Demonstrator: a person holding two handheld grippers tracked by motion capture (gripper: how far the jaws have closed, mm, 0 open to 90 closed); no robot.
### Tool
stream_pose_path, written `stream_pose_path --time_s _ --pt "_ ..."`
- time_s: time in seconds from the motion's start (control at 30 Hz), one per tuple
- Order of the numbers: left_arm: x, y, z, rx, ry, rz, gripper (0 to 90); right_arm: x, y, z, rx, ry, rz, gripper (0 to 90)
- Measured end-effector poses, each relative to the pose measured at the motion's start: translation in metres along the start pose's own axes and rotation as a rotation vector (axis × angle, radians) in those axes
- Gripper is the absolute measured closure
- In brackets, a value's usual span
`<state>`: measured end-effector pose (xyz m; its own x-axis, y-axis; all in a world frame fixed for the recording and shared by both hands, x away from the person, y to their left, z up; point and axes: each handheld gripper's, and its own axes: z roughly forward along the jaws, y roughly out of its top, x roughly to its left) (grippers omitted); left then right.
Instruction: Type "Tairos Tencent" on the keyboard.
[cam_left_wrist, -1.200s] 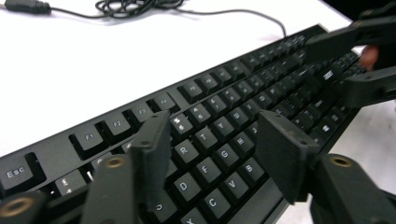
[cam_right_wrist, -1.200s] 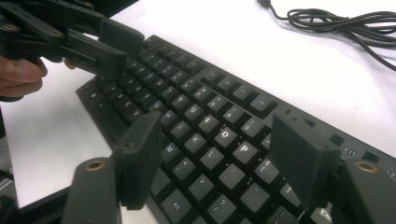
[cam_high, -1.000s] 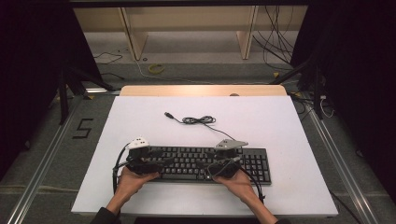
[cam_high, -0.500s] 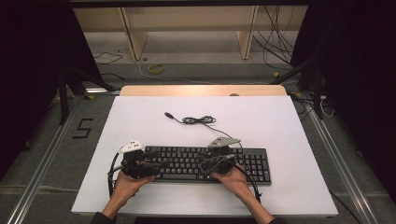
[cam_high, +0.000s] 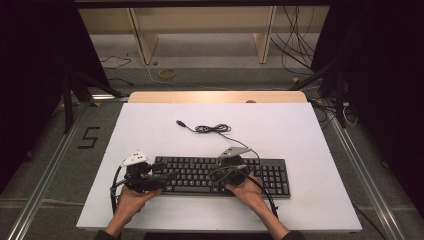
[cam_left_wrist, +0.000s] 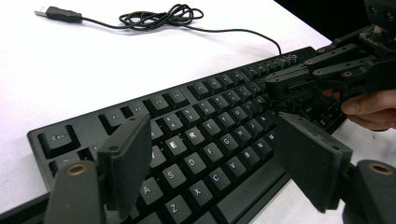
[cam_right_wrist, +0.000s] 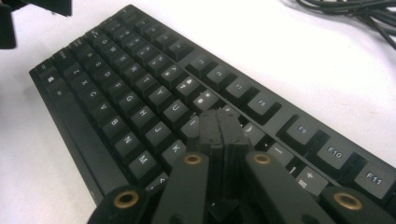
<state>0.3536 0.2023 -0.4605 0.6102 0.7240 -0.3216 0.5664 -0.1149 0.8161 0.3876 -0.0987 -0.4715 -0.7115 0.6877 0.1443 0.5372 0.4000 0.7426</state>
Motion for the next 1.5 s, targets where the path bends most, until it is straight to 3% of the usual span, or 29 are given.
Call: stream_pose_path --time_s 0.63,0.87,1.1,1.23,1.5 --pt "0.003 -0.005 -0.004 0.003 0.013 0.005 27.4 0.0 -0.002 0.006 0.026 -0.002 -0.007 90.0" --pt "0.003 -0.005 -0.003 0.005 0.015 0.007 28.0 0.004 -0.004 0.009 0.033 -0.025 -0.019 90.0" --pt "0.005 -0.006 -0.002 0.008 0.024 0.008 29.8 0.0 -0.003 0.004 0.009 -0.004 0.016 87.6" --pt "0.007 -0.006 0.0 0.017 0.028 0.01 34.4 -0.002 0.0 -0.005 -0.044 0.014 0.032 84.2" --pt "0.009 -0.007 0.006 0.052 0.048 0.017 54.2 0.001 0.0 -0.015 -0.066 0.043 0.038 68.7"
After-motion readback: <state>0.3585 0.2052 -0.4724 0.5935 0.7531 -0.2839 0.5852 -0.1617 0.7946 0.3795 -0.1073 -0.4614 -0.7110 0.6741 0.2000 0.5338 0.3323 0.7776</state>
